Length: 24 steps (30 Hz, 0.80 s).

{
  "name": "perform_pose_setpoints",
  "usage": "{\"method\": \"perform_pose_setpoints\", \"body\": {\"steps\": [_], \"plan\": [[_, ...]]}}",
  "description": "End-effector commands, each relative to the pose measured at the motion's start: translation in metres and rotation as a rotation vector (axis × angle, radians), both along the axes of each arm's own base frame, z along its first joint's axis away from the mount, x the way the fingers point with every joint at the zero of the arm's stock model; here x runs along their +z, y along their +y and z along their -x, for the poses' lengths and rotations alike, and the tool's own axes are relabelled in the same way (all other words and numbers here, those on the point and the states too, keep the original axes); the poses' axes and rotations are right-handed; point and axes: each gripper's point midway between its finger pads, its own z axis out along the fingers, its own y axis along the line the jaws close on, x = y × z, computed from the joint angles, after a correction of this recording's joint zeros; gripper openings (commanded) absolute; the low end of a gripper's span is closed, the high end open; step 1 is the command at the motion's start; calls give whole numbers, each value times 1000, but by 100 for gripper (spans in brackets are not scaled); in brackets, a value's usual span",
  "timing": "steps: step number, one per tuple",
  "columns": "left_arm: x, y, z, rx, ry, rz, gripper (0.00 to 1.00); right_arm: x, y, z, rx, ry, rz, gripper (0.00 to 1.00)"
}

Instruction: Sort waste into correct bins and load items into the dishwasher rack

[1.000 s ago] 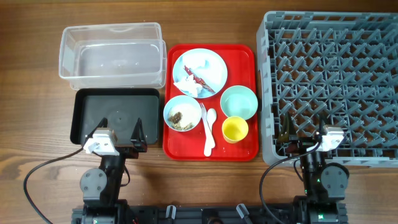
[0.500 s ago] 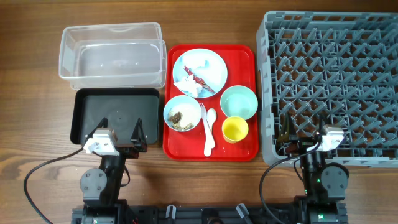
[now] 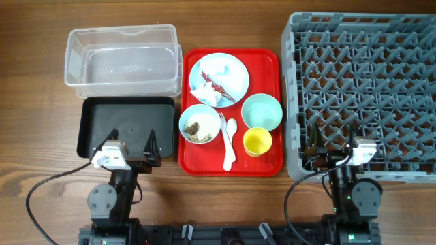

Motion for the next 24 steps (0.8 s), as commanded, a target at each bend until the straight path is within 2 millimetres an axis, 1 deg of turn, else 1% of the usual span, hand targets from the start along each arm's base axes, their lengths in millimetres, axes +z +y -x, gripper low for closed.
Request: {"method": "perform_pose_setpoints", "body": {"steps": [1, 10, 14, 17, 19, 20, 21, 24], "plan": [[-1, -1, 0, -9, -5, -15, 100, 1, 4, 0, 20, -7, 11, 100], [-1, -1, 0, -9, -5, -15, 100, 1, 4, 0, 21, -7, 9, 100], [-1, 0, 0, -6, -5, -14, 100, 2, 4, 0, 20, -6, -74, 100], [0, 1, 0, 5, -5, 16, 100, 2, 4, 1, 19, 6, -68, 100], [5, 2, 0, 11, -5, 47, 100, 4, 4, 2, 18, 39, -66, 100], [8, 2, 0, 12, -3, 56, 100, 7, 4, 2, 17, 51, -66, 100], [13, 2, 1, 12, 14, 55, 100, 14, 3, 2, 13, 67, -66, 100], [18, 2, 0, 13, 71, 56, 100, 29, 3, -2, 12, 102, -66, 100]]}}
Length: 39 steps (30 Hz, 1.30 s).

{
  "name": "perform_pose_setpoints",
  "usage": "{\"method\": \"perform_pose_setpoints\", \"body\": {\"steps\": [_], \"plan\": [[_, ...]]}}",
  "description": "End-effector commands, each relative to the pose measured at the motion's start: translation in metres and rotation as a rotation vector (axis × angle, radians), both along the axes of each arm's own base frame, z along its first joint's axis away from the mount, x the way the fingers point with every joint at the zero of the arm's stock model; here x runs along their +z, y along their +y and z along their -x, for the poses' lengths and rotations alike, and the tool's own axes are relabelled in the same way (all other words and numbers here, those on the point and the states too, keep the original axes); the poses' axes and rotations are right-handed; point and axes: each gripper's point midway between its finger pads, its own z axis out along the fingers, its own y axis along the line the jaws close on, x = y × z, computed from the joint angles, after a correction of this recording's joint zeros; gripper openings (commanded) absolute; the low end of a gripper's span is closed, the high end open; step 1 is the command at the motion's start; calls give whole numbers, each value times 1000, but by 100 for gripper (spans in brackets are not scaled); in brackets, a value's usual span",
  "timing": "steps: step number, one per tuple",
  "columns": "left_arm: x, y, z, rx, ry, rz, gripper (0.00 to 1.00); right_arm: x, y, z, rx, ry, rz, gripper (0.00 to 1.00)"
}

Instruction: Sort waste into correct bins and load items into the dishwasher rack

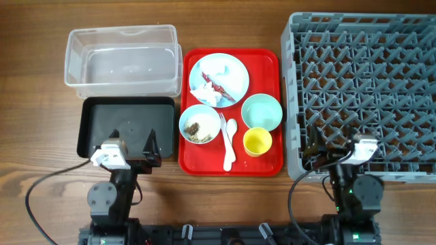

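Observation:
On the red tray [272,163] sit a pale blue plate [235,71] with wrappers and scraps, a bowl [199,124] with food residue, an empty teal bowl [261,111], a yellow cup [257,141], a white spoon [229,146] and a fork [223,126]. The grey dishwasher rack [364,88] stands at the right. My left gripper [133,144] is open over the near edge of the black bin [126,116]. At the rack's near left corner my right gripper [329,146] also looks open. Neither holds anything.
A clear plastic bin [121,60] stands behind the black bin at the far left. Bare wooden table [41,170] runs along the near edge, where both arm bases and their cables sit.
Both arms have shifted only very slightly at the near edge. Nothing on the tray, in the bins or on the rack has moved.

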Motion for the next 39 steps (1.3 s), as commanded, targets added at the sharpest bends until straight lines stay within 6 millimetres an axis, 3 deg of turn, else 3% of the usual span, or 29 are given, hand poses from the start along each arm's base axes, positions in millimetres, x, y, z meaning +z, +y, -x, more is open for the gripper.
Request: {"method": "perform_pose_setpoints", "body": {"steps": [1, 5, 8, 14, 18, 35, 39], "plan": [[26, 2, -1, 10, 39, 19, 100, 36, 3, -4, 15, 6, -13, 100], [38, 2, -9, 11, 175, 18, 100, 57, 3, -14, 14, 154, -16, 100], [40, 2, -20, 12, 381, 16, 100, 65, 3, -22, 29, 306, 33, 100], [46, 0, -32, 9, 710, 17, 100, 58, 3, -24, 58, 608, 70, 100], [33, 0, -37, 10, 830, 16, 100, 51, 4, -27, 62, 701, 66, 100], [36, -5, -49, -22, 796, 28, 100, 52, 3, -29, 61, 693, 67, 100], [41, -23, -59, -99, 749, -33, 100, 52, 3, -29, 62, 693, 67, 100]]}}
